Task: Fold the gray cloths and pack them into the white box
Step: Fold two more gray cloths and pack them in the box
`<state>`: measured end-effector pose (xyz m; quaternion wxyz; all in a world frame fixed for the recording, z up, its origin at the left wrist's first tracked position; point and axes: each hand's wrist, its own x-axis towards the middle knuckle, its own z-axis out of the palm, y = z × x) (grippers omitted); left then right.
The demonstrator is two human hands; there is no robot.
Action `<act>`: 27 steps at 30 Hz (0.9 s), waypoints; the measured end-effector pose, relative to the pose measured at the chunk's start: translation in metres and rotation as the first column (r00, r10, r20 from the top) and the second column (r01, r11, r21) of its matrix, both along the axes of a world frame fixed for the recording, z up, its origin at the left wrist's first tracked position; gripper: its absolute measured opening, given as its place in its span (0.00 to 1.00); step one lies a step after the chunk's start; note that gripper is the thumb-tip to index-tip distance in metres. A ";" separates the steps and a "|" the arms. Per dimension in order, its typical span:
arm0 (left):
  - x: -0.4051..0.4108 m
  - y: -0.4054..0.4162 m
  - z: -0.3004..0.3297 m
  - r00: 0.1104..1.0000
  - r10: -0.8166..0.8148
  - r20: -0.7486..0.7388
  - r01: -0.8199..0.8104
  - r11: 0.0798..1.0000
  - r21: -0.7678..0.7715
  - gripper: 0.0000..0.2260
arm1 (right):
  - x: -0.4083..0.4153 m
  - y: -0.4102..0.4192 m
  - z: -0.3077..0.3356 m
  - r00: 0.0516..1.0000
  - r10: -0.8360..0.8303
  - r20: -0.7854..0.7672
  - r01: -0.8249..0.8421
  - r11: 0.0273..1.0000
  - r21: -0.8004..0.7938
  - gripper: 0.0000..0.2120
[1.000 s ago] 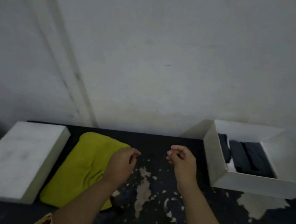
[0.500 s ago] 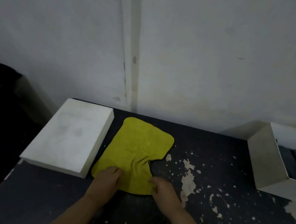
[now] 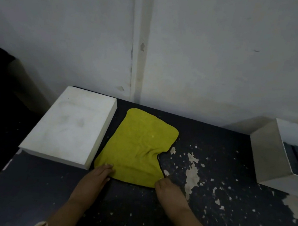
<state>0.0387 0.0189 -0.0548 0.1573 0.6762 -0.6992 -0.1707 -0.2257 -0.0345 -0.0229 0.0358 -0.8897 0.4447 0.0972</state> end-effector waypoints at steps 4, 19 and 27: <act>0.001 0.000 0.008 0.998 -0.045 0.052 0.045 0.999 0.006 0.20 | 0.010 0.006 0.001 0.998 0.005 -0.065 -0.009 0.999 -0.051 0.16; -0.020 -0.014 0.018 0.973 0.010 0.229 -0.032 0.995 0.092 0.09 | 0.015 0.003 0.057 0.821 -0.247 0.514 0.308 0.951 -0.035 0.10; -0.011 -0.062 0.088 0.934 0.225 -0.278 -0.265 0.957 -0.114 0.06 | -0.033 -0.050 0.145 0.495 -0.304 0.814 0.556 0.831 -0.027 0.08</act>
